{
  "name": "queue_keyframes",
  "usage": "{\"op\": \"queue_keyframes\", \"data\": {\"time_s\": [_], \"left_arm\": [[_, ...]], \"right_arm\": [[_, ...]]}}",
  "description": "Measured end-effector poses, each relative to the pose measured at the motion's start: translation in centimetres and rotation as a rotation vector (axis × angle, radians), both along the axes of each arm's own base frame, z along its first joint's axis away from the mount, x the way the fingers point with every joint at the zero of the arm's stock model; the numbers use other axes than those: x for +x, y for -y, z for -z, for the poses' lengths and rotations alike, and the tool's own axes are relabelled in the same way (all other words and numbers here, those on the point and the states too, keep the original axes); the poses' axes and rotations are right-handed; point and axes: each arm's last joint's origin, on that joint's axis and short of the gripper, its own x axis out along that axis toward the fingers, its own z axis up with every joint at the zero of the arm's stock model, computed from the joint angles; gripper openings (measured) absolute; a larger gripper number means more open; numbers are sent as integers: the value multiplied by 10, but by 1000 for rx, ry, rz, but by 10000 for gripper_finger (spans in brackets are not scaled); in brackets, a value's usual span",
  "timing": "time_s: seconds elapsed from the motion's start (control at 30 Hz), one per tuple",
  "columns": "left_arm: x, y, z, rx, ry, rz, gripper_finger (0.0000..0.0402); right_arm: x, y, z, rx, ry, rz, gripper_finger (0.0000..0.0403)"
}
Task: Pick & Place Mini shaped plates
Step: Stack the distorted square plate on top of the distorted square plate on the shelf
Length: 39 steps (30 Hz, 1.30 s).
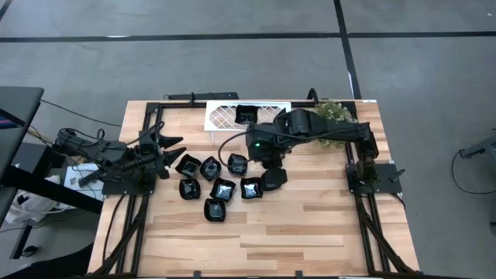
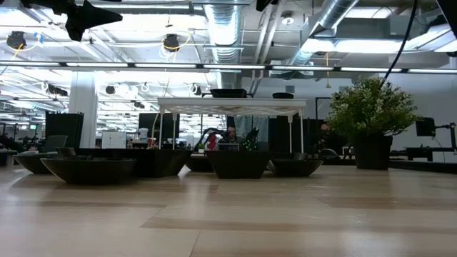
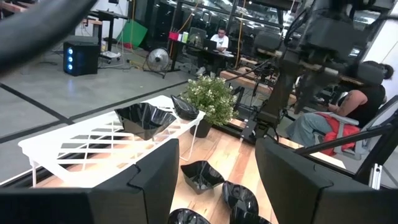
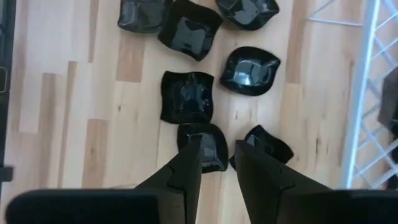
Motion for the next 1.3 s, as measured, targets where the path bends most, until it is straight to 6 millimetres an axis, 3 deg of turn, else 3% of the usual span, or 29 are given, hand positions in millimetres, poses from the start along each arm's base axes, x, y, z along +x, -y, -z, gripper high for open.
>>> {"op": "queue_keyframes", "data": {"time_s": [0.13,0.37,0.53,0.67,0.8,0.97,1.13,1.3], "left_arm": [[0,0,0,-2,5,0,214],[0,0,-1,-4,9,0,214],[0,0,-1,-5,12,0,214],[0,0,-1,-7,16,0,214],[0,0,-2,-10,22,1,214],[0,0,-3,-11,27,1,214],[0,0,-3,-12,29,0,214],[0,0,-3,-14,32,0,214]], "right_arm": [[5,-3,28,37,-121,51,93],[5,-24,101,46,-374,29,93],[-6,-36,147,11,-451,41,93],[-23,-40,169,0,-444,67,93],[-40,-35,171,21,-392,131,88],[-57,-27,146,65,-248,194,77],[-64,-17,121,69,-95,227,71],[-66,-10,114,70,-45,249,71]]}}
